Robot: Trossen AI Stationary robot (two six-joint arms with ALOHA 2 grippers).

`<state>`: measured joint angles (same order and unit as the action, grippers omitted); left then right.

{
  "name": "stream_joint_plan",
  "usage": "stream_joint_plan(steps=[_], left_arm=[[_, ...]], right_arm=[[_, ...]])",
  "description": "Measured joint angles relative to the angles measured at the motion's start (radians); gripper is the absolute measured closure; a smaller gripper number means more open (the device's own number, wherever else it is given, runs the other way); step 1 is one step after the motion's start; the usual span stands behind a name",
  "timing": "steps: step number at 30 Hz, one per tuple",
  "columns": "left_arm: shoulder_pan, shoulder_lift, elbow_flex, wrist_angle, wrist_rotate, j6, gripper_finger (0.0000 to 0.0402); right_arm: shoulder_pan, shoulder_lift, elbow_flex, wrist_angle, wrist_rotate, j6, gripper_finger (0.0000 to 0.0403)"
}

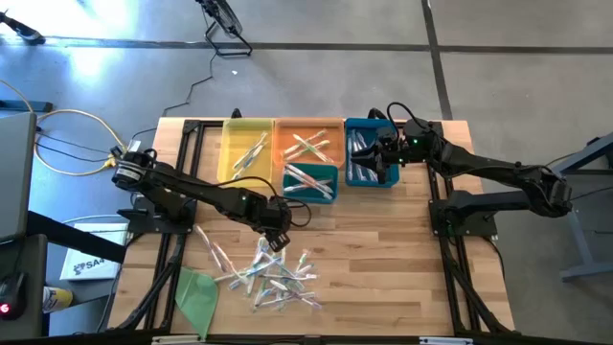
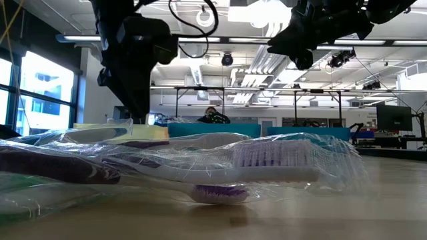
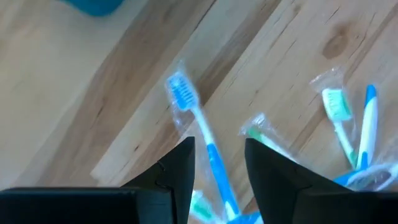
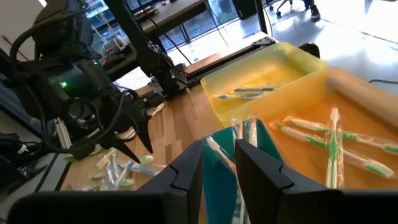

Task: Pick & Place Toothbrushes
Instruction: Put the blue toothbrush into the yellow bin

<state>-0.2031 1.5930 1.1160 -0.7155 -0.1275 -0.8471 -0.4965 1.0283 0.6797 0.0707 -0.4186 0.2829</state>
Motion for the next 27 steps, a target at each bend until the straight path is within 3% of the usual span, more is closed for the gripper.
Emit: stream_joint_plan(steps=[27], left_arm=[[0.0,0.157,-0.002,-0.002,0.155,-0.075,0.0265]], right_arm=[[0.0,0.0,0.0,-0.016,0.0,-0.031,0.0318]])
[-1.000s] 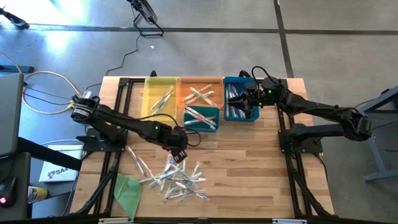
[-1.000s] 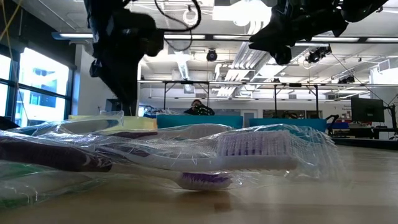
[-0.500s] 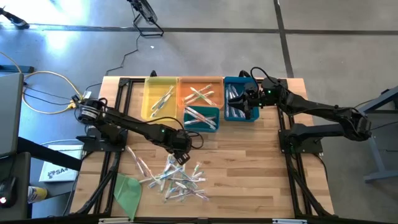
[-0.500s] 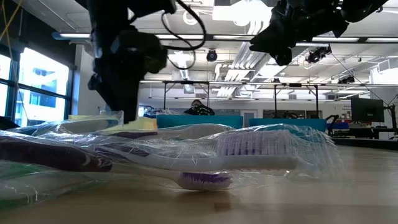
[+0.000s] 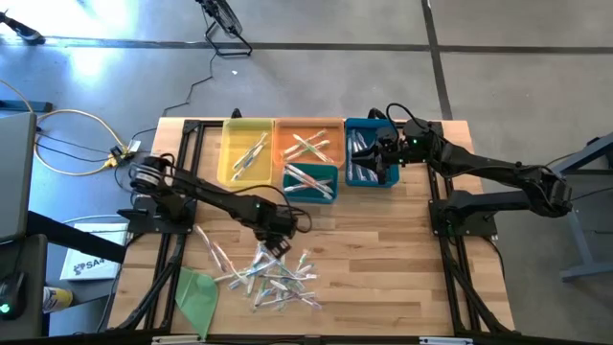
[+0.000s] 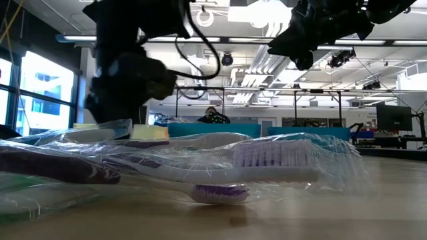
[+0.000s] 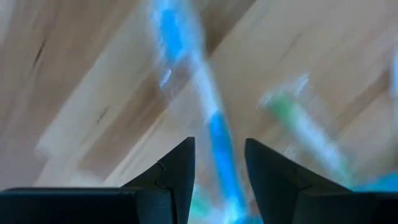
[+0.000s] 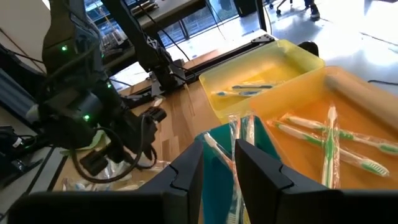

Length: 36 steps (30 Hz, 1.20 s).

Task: Pick & Place Toothbrushes
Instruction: Put the blue toothbrush into the yellow bin

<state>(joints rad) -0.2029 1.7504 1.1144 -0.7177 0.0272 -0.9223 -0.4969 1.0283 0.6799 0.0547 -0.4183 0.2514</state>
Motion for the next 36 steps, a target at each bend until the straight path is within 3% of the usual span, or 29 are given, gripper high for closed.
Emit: stream_joint_plan(steps=[11,30,36], left_arm=[[0.0,0.052,0.004,0.019,0.063,-0.029,0.0265],[0.0,0.064,0.003,0.018,0.068,-0.026,0.0266],[0.0,0.065,0.002,0.008,0.058,-0.025,0.0306]], right_arm=[[0.0,0.0,0.0,-0.013,0.0,-0.013,0.0318],[0.0,0.0,0.0,-0.021,0.059,-0.013,0.0318],[0.0,0.0,0.0,-0.021,0.058,-0.013,0.0318]])
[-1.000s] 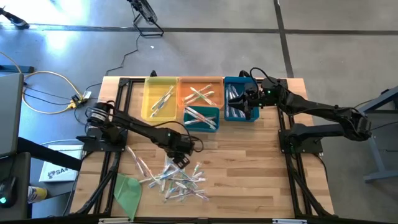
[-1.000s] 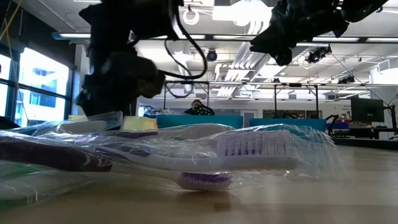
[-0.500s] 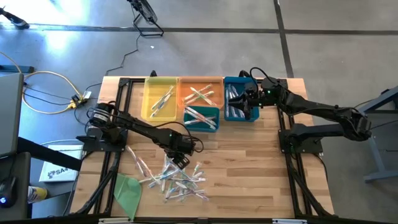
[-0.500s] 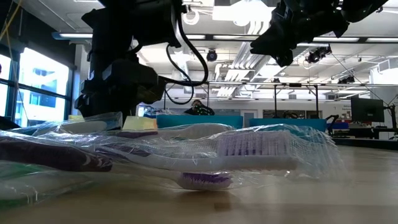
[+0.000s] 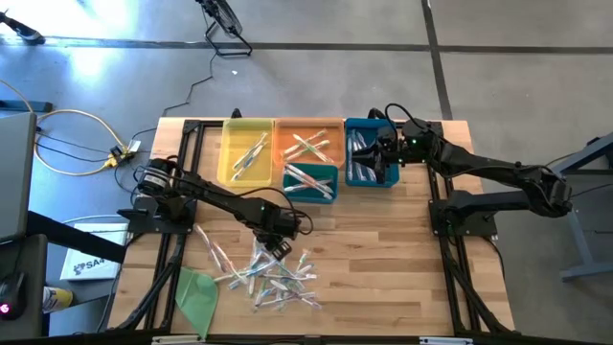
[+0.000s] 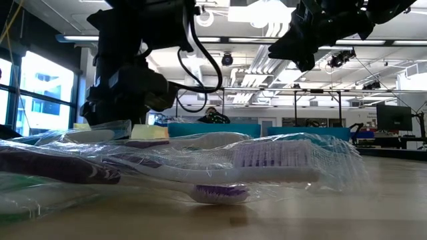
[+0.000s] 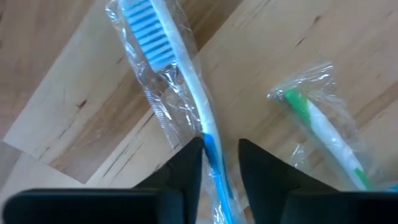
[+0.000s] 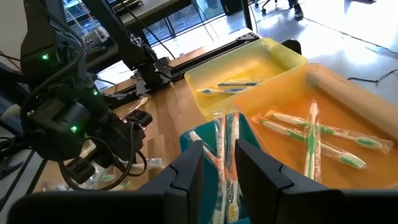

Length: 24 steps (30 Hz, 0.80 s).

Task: Pick & Place Toothbrushes
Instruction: Put the blue toothbrush into the yellow bin

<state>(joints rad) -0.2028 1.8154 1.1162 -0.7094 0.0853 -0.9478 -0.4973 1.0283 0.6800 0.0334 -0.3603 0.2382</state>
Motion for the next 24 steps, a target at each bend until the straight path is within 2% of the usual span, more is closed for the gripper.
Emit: stream_joint_plan(steps=[6,8,15,20,24], left_arm=[[0.0,0.001,-0.001,-0.005,-0.017,0.0,0.0377],[0.0,0.001,-0.001,-0.003,-0.017,0.0,0.0388],[0.0,0.001,-0.001,0.003,-0.016,-0.001,0.0367],[0.0,0.001,-0.001,0.006,-0.013,0.0,0.0389],[0.0,0.001,-0.001,0.006,-0.005,0.0,0.0386]], right_arm=[[0.0,0.0,0.0,0.0,-0.006,0.0,0.0318],[0.0,0.0,0.0,0.0,-0.006,0.0,0.0318],[0.0,0.0,0.0,0.0,-0.006,0.0,0.0318],[0.0,0.0,0.0,0.0,-0.006,0.0,0.0318],[0.0,0.0,0.0,0.0,-0.005,0.0,0.0318]])
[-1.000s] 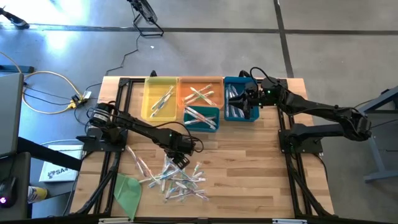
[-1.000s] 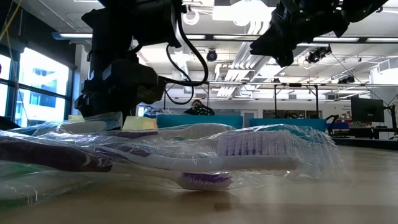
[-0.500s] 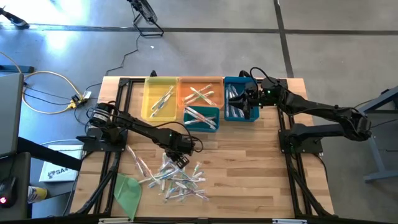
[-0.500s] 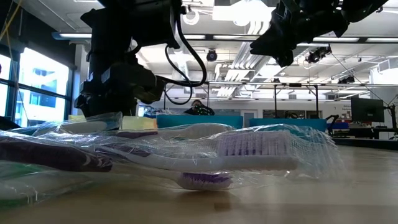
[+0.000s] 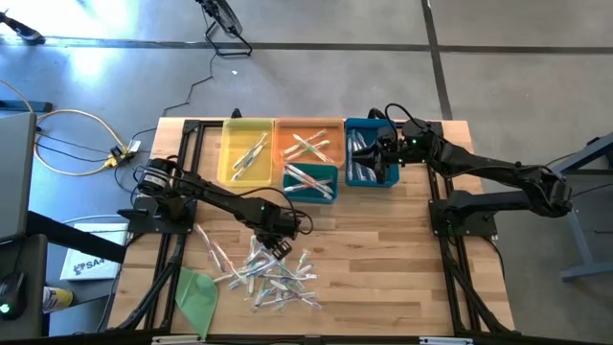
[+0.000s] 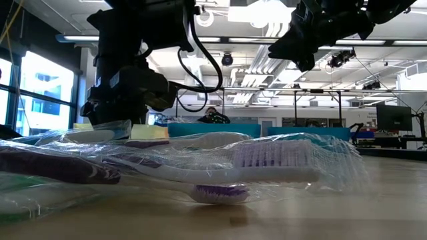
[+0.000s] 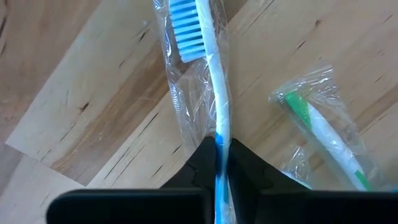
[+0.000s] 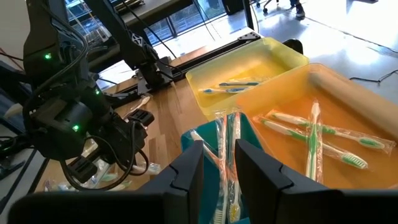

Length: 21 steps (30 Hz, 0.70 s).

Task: Pick & Place Toothbrushes
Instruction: Put the blue toothbrush into the yellow bin

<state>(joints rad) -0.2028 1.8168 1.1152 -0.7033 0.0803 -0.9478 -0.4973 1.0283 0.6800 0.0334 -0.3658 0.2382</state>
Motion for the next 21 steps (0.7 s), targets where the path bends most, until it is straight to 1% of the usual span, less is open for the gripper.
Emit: stream_joint_plan(steps=[15,21], left_arm=[[0.0,0.0,0.0,0.001,0.008,0.026,0.0387],[0.0,-0.02,-0.003,0.021,0.008,0.027,0.0387]], right_arm=[[0.0,0.0,0.0,0.0,0.0,0.0,0.0318],[0.0,0.0,0.0,0.0,-0.003,0.0,0.0318]])
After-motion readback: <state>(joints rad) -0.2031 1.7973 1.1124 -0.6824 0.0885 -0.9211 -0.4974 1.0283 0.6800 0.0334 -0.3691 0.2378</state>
